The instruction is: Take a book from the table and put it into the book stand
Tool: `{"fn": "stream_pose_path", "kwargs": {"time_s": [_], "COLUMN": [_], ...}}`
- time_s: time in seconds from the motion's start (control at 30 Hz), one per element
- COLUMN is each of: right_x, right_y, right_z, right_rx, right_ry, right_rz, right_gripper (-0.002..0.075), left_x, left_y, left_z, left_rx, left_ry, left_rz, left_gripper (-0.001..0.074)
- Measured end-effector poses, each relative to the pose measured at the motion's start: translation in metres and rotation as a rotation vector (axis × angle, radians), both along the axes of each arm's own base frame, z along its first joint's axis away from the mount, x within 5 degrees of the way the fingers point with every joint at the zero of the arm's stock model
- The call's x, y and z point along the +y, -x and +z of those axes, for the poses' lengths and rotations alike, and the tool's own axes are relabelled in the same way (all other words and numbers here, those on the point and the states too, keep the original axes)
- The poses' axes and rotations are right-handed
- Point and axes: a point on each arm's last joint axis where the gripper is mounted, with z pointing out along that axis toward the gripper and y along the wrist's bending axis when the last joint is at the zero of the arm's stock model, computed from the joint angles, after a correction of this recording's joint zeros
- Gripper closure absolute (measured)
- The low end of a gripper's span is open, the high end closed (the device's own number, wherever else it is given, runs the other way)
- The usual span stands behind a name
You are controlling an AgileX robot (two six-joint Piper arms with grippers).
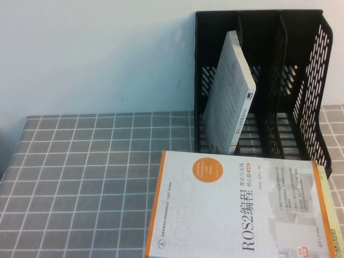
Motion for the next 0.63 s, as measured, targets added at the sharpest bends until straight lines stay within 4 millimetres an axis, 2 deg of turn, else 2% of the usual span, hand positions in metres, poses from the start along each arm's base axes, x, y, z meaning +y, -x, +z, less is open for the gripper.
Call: {"fn": "stream_pose_path", "kwargs": {"time_s": [0.23, 0.63], "right_x": [0.000, -0.002], "right_y": [0.004, 0.005], "right_z": [-0.020, -0.021], "right_rx": [0.224, 0.229], "right_ry": [-0.013, -0.069], "right_rz": [-0.017, -0.052], "right_gripper": [0.0729, 0.0729], "left_x": [0.000, 0.000], "left_y": [0.000, 0.000], "left_z": [0.000, 0.000], "left_rx": [-0.001, -0.001], "left_ry": [0.000, 0.000], "left_rz": [0.000, 0.000], "left_gripper": [0.0738, 0.0738]}}
